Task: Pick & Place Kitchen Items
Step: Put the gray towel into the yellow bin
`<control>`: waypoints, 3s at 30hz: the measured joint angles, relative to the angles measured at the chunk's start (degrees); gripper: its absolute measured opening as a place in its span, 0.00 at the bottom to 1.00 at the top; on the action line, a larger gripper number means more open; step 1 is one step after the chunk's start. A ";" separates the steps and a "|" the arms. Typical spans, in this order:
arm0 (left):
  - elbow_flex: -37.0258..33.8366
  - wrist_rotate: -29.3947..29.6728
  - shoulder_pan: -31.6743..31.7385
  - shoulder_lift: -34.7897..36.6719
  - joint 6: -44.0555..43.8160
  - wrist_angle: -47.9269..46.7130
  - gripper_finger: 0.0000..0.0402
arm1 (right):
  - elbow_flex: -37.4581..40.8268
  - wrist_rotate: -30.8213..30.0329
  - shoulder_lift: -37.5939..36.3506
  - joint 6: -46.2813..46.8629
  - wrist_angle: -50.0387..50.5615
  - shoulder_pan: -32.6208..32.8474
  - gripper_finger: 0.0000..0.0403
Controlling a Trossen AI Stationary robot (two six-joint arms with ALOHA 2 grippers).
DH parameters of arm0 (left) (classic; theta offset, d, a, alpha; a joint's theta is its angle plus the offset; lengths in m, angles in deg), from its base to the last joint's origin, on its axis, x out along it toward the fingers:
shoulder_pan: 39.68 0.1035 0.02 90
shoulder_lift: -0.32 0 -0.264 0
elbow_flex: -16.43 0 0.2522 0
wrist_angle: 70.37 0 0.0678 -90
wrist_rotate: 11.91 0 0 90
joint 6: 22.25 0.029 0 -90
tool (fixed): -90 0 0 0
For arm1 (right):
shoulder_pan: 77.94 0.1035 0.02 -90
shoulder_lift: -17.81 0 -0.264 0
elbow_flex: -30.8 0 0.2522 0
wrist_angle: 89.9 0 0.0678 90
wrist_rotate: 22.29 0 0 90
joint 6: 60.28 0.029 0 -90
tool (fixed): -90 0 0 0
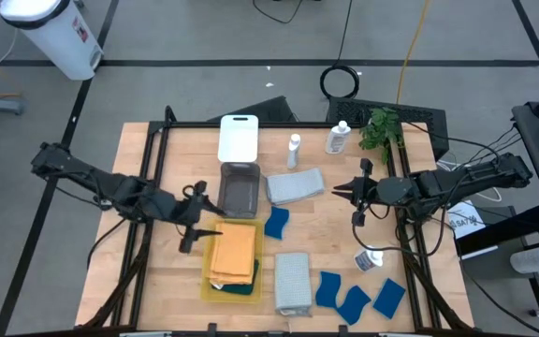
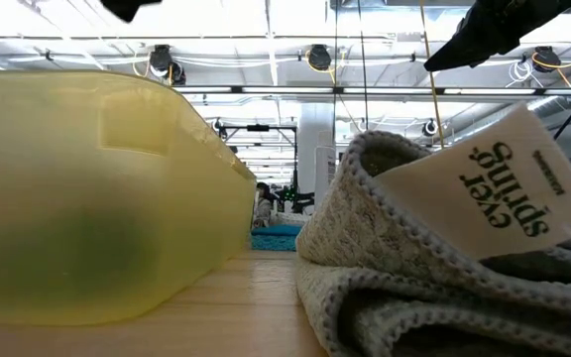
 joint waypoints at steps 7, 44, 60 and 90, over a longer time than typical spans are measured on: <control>-13.02 -1.49 9.61 14.75 1.65 6.52 0.61 | 0.01 -0.09 0.04 -0.32 -0.20 0.00 0.04; -42.81 -14.75 23.97 48.95 -3.47 16.47 0.61 | 7.37 -0.07 0.04 -13.78 -23.58 -3.64 0.04; -44.08 -11.78 23.97 47.96 -9.07 17.69 0.61 | 7.45 -0.05 0.04 -12.90 -23.18 -5.84 0.04; -44.27 -11.58 23.97 47.96 -5.77 20.16 0.61 | 12.87 14.58 0.09 -5.47 -33.37 -10.80 0.04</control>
